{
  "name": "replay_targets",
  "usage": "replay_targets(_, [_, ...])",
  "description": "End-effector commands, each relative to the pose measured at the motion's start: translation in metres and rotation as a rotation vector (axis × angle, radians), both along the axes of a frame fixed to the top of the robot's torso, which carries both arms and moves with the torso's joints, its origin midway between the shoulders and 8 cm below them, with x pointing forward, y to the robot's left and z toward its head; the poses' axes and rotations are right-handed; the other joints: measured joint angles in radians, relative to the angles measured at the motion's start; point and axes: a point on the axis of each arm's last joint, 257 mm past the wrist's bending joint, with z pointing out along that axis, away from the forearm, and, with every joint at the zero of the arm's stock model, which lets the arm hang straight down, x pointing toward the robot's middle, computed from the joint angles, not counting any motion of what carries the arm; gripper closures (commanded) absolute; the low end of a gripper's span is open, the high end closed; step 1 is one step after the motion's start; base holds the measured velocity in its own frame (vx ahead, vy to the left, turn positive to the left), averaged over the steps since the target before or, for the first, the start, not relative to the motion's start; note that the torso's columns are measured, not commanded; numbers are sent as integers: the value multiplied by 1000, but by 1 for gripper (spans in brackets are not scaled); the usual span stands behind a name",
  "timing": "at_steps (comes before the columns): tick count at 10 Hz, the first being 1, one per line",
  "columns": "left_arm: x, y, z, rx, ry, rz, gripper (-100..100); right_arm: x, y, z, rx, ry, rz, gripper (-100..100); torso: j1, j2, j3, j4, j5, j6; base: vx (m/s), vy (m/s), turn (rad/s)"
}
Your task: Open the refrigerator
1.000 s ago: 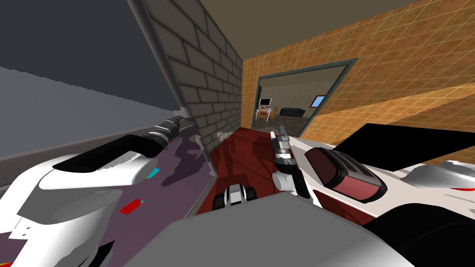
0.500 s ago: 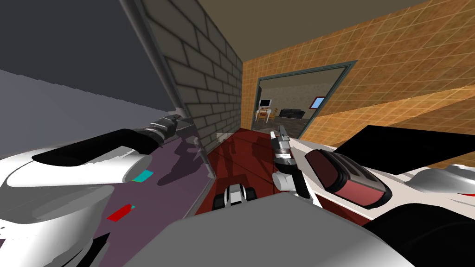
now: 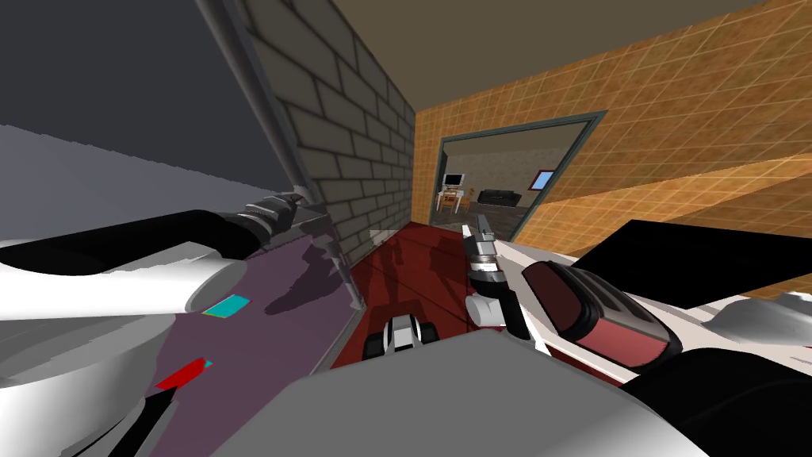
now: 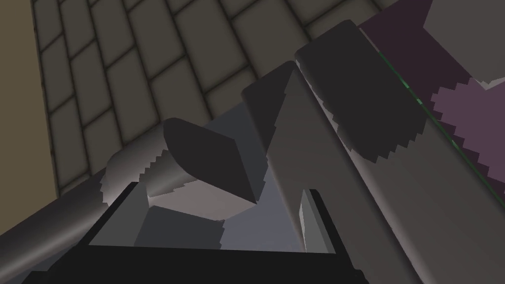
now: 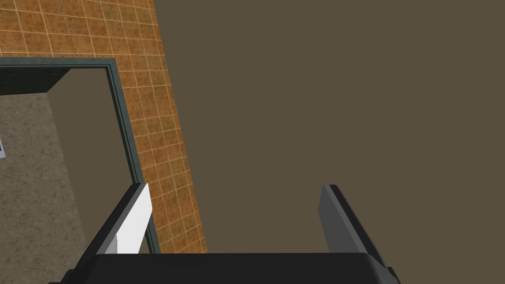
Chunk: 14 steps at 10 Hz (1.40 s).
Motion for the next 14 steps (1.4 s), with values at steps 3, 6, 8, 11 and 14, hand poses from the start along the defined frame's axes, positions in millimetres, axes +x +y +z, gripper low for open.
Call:
replay_targets(3, [-1,1,-5,-2,20,13,-100,0,0,0,0,0,0,0,4,0,-1,-1,2,0,-4,19,55])
replay_targets(6, [-3,-20,-3,-4,15,-50,100,0,0,0,0,-1,0,0,9,19,14,-1,10,-8,-209,-32,-53])
replay_targets(8, [-6,-40,-2,-7,14,-112,100,0,0,0,0,0,0,0,11,23,19,3,9,-10,-290,-54,-59])
replay_targets(11, [-13,-70,-3,-12,17,-203,100,0,0,0,0,0,0,0,12,20,17,2,10,-11,-351,-40,-83])
replay_targets(14, [-22,-100,-4,-18,23,-294,100,0,0,0,0,0,0,0,10,19,16,2,9,-10,-385,-68,-78])
